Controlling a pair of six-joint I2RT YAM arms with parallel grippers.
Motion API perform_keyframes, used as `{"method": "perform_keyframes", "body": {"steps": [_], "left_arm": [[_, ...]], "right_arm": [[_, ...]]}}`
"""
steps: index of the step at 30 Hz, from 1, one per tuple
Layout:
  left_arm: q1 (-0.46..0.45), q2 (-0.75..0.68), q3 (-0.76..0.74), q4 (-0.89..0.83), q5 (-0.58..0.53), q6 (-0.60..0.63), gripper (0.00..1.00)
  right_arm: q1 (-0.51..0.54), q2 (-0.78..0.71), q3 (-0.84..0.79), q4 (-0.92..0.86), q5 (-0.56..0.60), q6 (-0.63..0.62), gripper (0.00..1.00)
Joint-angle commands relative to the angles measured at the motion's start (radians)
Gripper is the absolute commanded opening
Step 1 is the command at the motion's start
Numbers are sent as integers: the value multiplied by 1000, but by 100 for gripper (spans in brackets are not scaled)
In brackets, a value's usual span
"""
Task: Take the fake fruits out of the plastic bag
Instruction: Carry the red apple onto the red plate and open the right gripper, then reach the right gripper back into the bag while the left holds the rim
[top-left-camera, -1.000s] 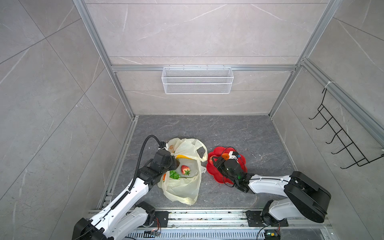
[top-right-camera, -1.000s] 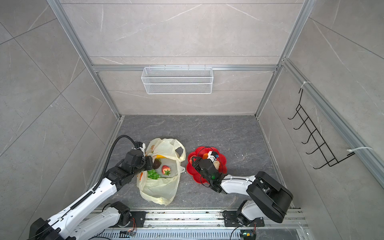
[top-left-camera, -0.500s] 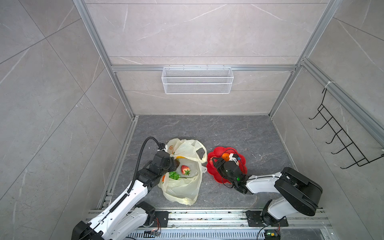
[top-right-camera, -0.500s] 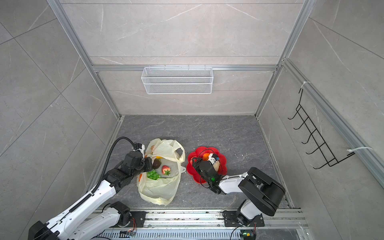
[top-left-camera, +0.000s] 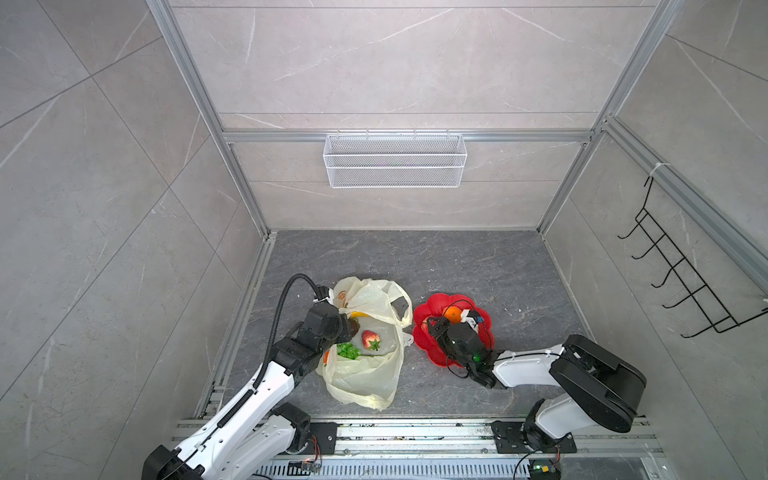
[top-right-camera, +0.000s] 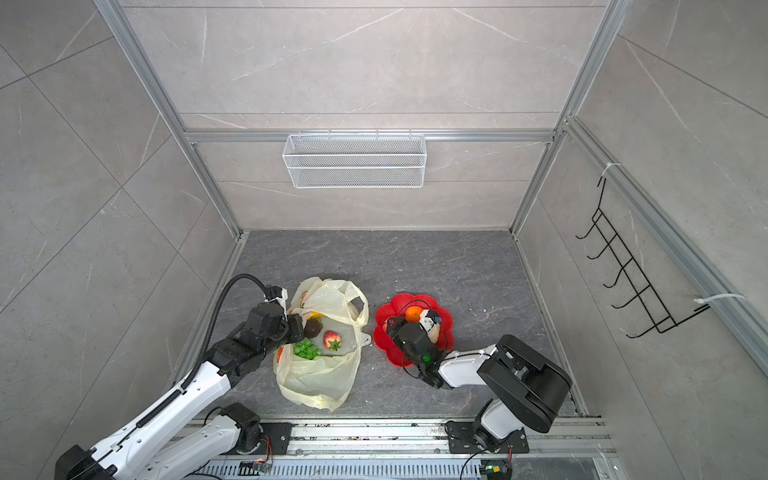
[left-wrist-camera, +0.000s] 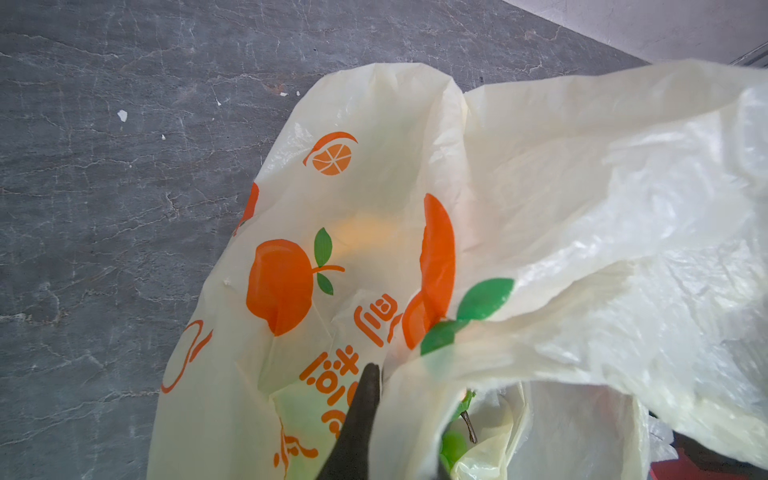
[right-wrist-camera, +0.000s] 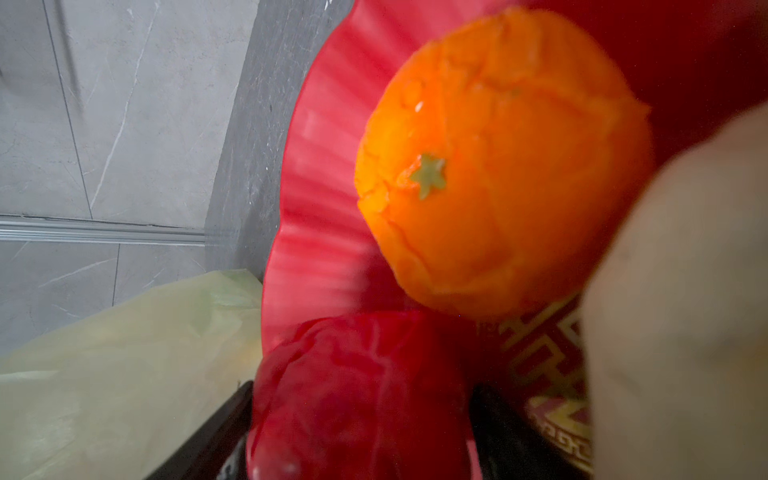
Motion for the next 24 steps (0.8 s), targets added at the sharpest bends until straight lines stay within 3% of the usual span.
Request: {"method": "perform_keyframes", "body": {"steps": [1, 9, 16, 24], "left_arm": [[4, -12, -2, 4, -18, 2, 10], [4, -1, 5, 8, -14, 3, 10], [5, 16, 18, 11, 1, 6, 10], [4, 22, 24, 13, 18, 11, 10]], "right_arm": [[-6, -34, -9, -58, 3, -19, 85], [-6, -150, 0, -198, 14, -42, 91], [7, -268, 16, -298, -23, -110, 87], [183, -454, 171, -579, 63, -412, 77]]}}
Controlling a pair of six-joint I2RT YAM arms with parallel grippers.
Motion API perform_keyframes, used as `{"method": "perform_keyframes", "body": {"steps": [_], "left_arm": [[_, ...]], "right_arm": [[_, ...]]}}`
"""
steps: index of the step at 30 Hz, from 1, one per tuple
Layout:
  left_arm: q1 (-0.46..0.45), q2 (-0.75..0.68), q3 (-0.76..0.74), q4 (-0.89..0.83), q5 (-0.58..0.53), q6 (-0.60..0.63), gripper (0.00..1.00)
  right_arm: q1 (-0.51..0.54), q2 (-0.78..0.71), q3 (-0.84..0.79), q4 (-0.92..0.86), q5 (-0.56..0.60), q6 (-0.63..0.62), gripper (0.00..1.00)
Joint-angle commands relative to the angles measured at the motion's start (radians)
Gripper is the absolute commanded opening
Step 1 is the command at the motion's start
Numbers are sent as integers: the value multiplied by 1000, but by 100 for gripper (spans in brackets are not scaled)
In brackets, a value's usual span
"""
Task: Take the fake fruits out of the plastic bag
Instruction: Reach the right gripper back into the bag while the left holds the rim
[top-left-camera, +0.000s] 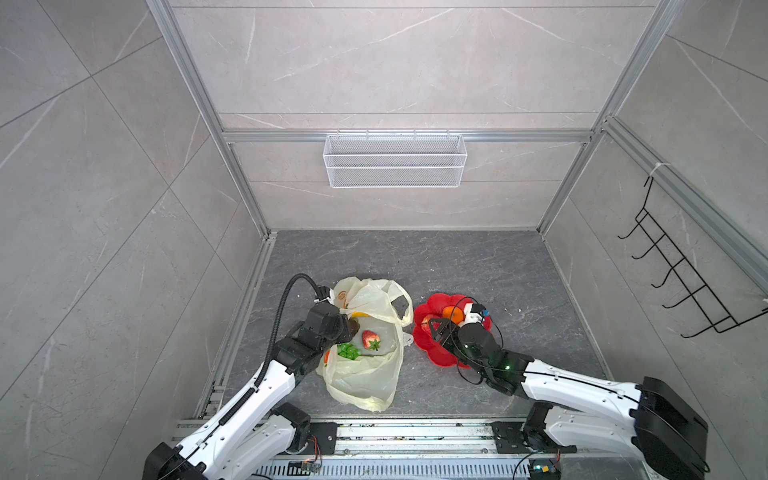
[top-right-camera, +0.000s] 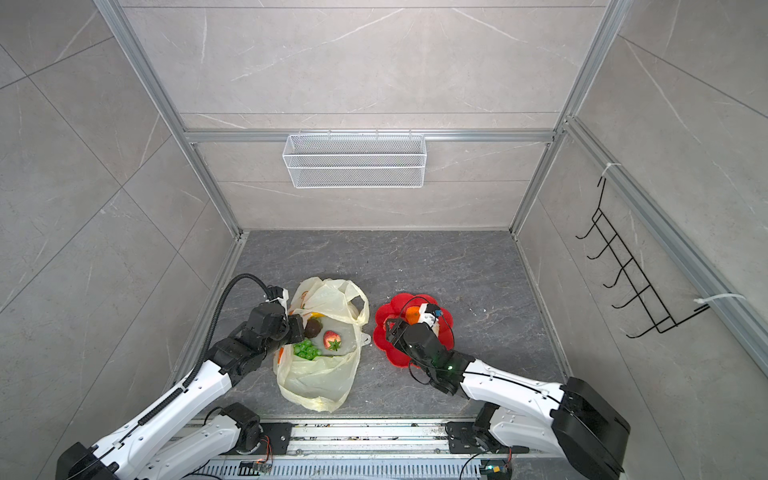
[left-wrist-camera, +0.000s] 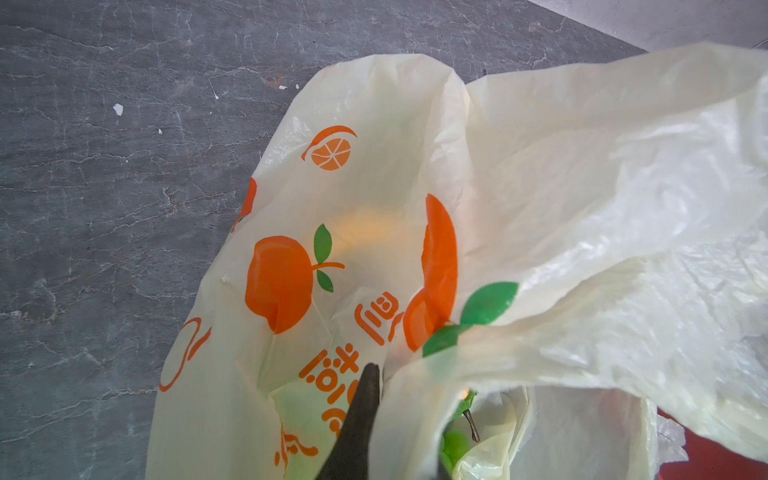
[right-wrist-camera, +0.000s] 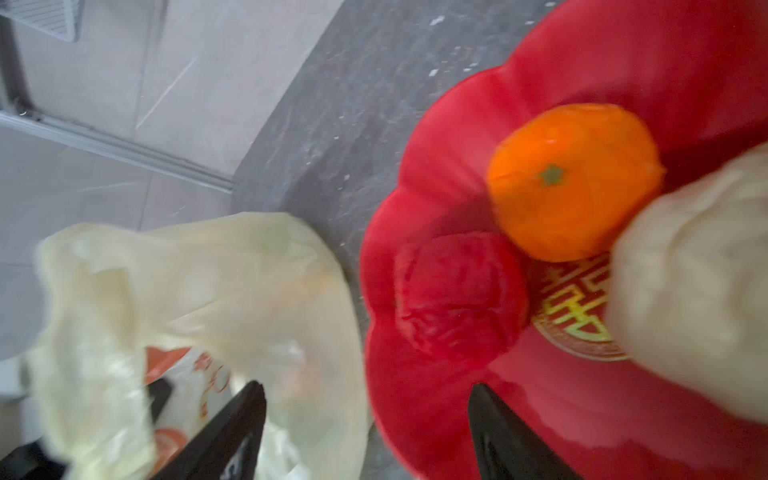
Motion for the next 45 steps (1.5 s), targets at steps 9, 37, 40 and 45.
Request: {"method": "perform_keyframes", "body": {"steps": [9, 37, 40, 45], "left_arm": [[4, 29, 63, -6, 2, 24, 10], [4, 32, 41, -6, 19, -13, 10], [4, 25, 35, -6, 21, -19, 10], [5, 14, 23, -4, 23, -18, 10]], "right_arm": [[237, 230, 280, -31, -61, -395, 69], [167, 801, 714, -296, -150, -373, 83], [161, 841, 746, -308, -154, -373, 83], [158, 892, 785, -338, -141, -364, 78]]}}
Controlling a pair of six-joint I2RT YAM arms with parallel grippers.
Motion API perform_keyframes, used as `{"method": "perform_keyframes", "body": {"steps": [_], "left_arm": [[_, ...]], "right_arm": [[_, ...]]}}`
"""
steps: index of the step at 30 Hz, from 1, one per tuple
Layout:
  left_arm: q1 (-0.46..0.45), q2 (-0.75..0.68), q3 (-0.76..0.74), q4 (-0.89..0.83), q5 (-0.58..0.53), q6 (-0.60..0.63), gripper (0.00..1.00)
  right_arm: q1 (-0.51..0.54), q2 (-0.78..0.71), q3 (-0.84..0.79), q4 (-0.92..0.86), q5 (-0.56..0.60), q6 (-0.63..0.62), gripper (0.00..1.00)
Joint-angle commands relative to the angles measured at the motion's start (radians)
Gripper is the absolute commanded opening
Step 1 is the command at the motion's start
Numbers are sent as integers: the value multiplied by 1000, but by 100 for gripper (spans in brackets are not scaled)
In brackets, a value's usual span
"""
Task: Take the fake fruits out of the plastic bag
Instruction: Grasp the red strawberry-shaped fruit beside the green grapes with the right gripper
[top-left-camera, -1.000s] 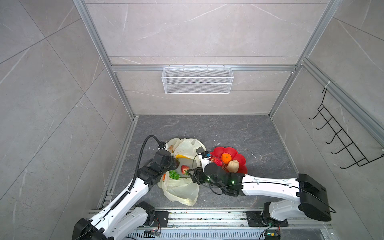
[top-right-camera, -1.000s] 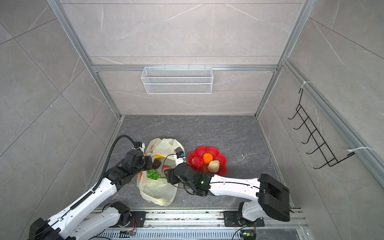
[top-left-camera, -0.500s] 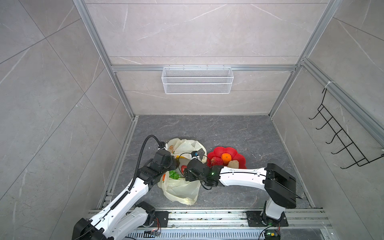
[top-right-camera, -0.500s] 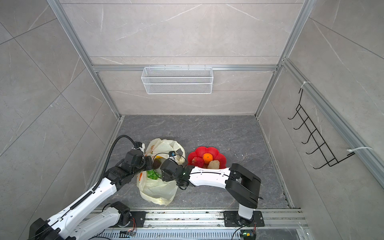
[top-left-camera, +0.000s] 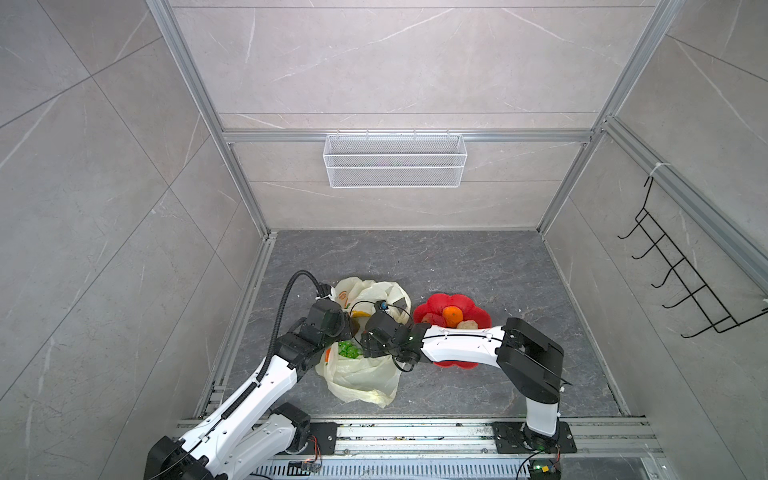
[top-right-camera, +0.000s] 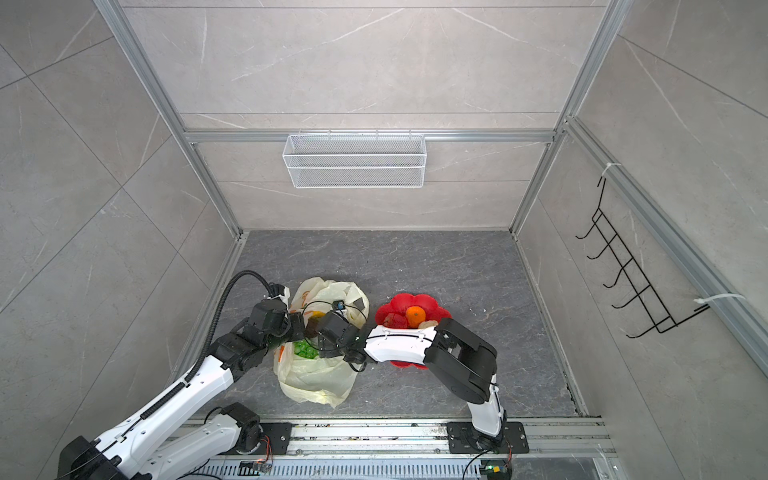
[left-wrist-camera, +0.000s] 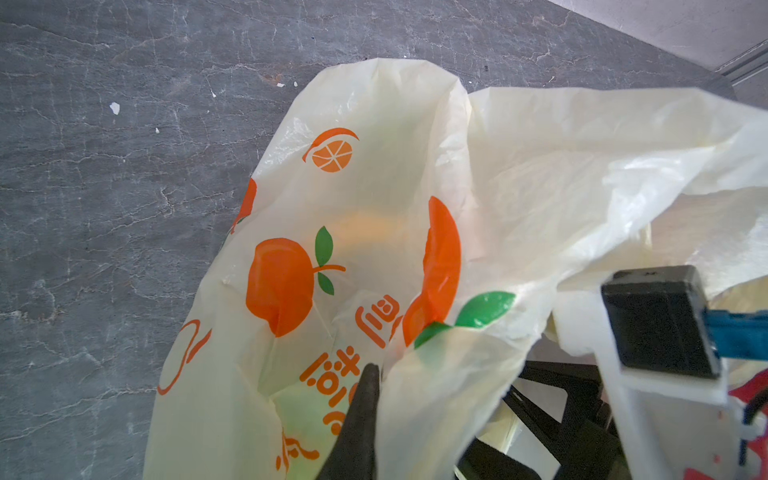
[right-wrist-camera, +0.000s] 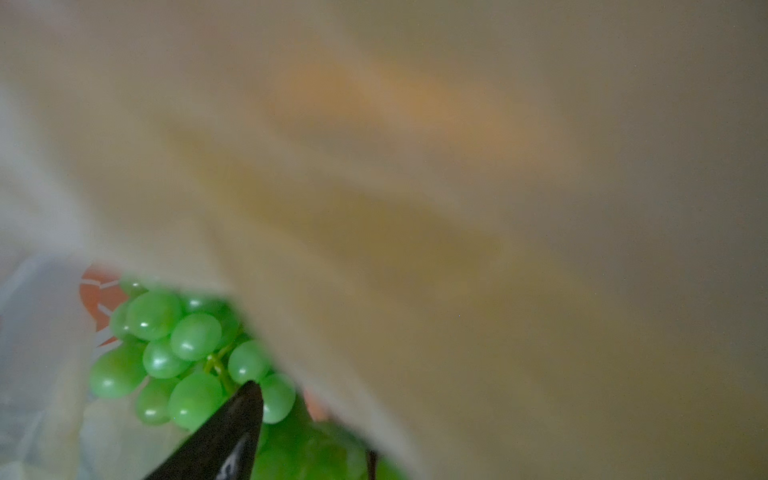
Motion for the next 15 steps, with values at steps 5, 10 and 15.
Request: {"method": "perform_keyframes", "body": {"steps": [5, 10, 15], "left_arm": [[4, -18, -15, 21, 17, -12, 10], [5, -13, -16, 31, 19, -12, 10], [4, -7, -20, 36, 17, -11, 11]], "right_arm": [[-5, 66, 58, -39, -6, -6, 70], [-4, 63, 58, -37, -11, -14, 57], [-3, 27, 42, -35, -2, -28, 50]]}}
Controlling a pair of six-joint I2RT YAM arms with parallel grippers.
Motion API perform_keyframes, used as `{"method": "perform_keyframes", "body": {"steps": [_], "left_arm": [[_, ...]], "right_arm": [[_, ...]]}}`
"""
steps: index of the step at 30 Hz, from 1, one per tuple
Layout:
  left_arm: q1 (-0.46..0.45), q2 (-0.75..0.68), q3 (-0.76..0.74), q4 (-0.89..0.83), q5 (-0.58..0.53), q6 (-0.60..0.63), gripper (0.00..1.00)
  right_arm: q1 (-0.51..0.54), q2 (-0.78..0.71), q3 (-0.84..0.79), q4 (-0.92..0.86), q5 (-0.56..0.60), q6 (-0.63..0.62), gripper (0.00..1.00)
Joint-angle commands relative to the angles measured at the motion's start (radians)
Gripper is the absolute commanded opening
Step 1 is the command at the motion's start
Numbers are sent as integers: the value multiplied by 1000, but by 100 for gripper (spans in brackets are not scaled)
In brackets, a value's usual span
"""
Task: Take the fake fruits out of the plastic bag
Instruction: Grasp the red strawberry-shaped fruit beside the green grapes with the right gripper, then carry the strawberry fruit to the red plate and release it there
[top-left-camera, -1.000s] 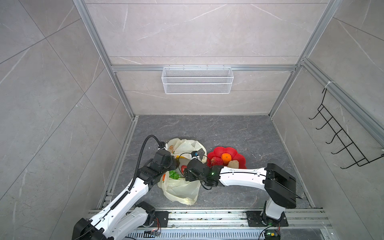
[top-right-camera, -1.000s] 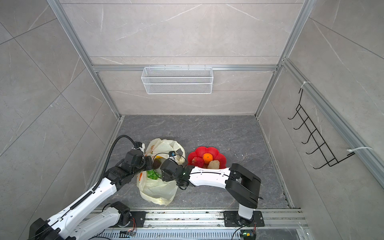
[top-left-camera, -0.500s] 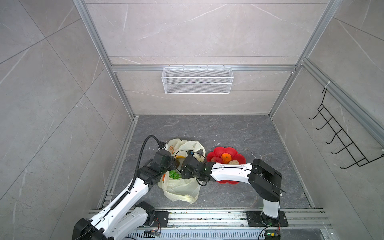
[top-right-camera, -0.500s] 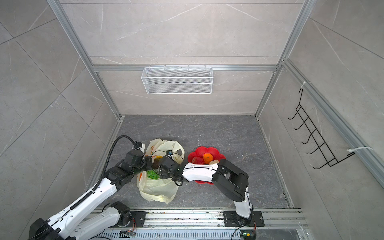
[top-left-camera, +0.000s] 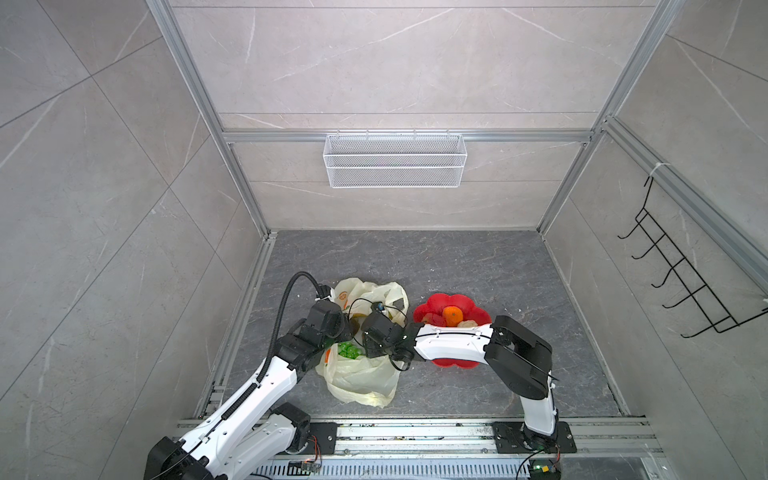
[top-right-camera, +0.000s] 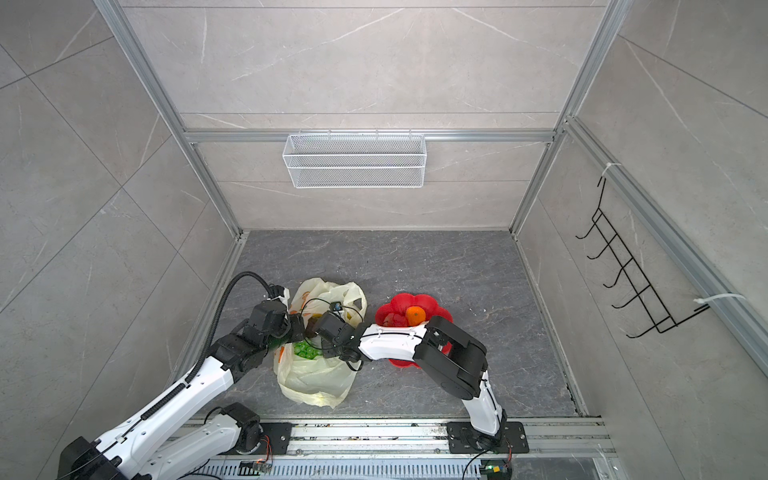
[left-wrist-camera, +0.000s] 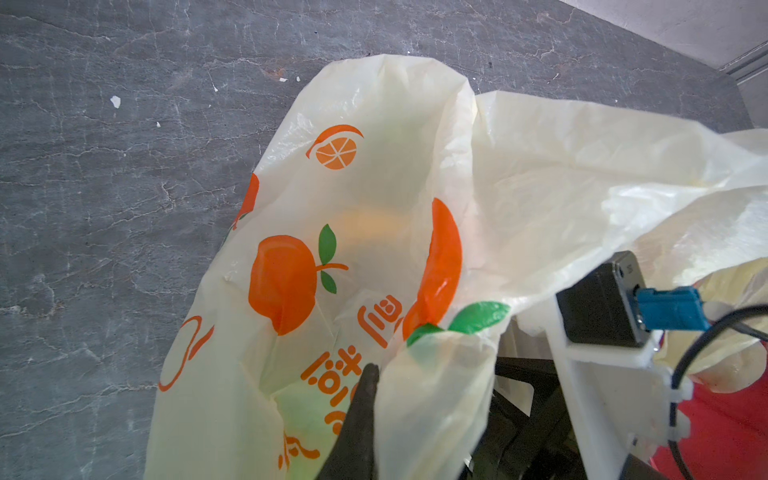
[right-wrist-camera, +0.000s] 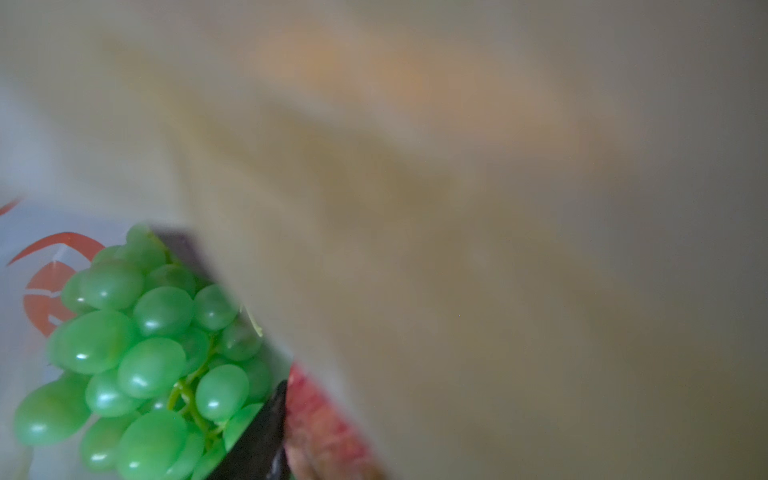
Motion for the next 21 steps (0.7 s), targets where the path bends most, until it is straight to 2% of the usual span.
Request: {"method": "perform_keyframes", "body": {"steps": [1, 4, 9, 21], "left_arm": [[5, -2, -7, 30, 16, -10, 10], [4, 0, -9, 33, 16, -11, 11], [4, 10, -1, 33, 20, -10, 11], [4, 23, 2, 36, 17, -11, 11]], "right_arm": [[3, -35, -2, -15, 11, -20, 48], [14, -61, -6, -23, 31, -34, 44], [51, -149, -30, -47, 84, -81, 43], [68, -514, -262, -131, 96, -86, 44]]}}
